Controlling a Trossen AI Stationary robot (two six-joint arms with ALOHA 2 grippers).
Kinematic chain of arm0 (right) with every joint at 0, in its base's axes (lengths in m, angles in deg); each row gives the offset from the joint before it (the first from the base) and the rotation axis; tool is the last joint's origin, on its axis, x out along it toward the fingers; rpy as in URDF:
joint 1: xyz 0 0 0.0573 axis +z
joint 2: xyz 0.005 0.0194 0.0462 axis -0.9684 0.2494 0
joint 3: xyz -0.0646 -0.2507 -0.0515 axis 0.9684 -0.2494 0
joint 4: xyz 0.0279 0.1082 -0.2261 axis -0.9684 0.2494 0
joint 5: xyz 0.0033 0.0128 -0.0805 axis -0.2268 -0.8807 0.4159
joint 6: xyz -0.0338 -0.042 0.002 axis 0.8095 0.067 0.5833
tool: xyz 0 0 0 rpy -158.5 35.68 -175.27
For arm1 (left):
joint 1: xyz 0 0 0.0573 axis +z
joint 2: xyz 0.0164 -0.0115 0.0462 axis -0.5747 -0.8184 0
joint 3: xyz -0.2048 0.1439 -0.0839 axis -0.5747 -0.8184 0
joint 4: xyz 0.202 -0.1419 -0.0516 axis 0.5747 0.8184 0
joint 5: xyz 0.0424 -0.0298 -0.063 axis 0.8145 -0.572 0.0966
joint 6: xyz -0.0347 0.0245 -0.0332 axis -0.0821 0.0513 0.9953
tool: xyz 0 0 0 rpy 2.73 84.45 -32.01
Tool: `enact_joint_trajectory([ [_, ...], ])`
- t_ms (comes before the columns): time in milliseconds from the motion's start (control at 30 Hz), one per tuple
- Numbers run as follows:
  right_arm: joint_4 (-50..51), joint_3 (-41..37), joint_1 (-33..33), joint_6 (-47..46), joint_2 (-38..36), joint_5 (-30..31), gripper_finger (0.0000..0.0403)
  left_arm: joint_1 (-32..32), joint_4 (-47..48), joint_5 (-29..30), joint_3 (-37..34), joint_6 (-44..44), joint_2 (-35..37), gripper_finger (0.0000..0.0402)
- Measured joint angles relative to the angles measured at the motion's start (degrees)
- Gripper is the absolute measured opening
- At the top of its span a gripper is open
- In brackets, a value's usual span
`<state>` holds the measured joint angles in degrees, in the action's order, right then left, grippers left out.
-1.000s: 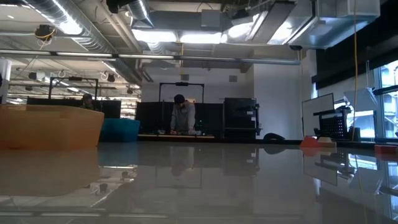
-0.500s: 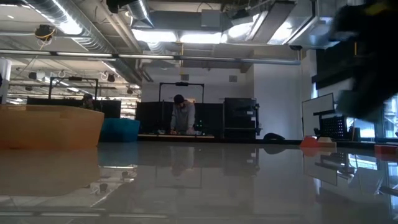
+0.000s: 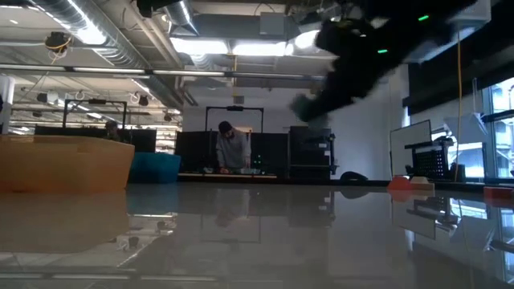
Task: Sort blocks by size
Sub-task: Put the light blue triangular block into the orange bin
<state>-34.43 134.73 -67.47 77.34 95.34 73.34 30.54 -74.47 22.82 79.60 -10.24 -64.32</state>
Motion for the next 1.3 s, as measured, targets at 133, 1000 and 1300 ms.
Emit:
enact_joint_trajectory([
  [133, -17.48, 0.02, -5.14, 5.41, 5.83, -10.28, 0.0121, 0.17, 0.07, 0.02, 0.04, 0.72, 0.08, 0.0205],
  [1000, -37.63, 47.87, -10.79, 12.83, 50.54, -33.90, 0.0122, 0.57, 0.04, 0.17, 0.11, 2.01, 0.20, 0.0205],
  [1300, -33.80, 61.50, -10.72, 11.72, 59.50, -34.88, 0.0155, 0.57, 0.15, 0.15, 0.13, 2.03, 0.17, 0.0205],
])
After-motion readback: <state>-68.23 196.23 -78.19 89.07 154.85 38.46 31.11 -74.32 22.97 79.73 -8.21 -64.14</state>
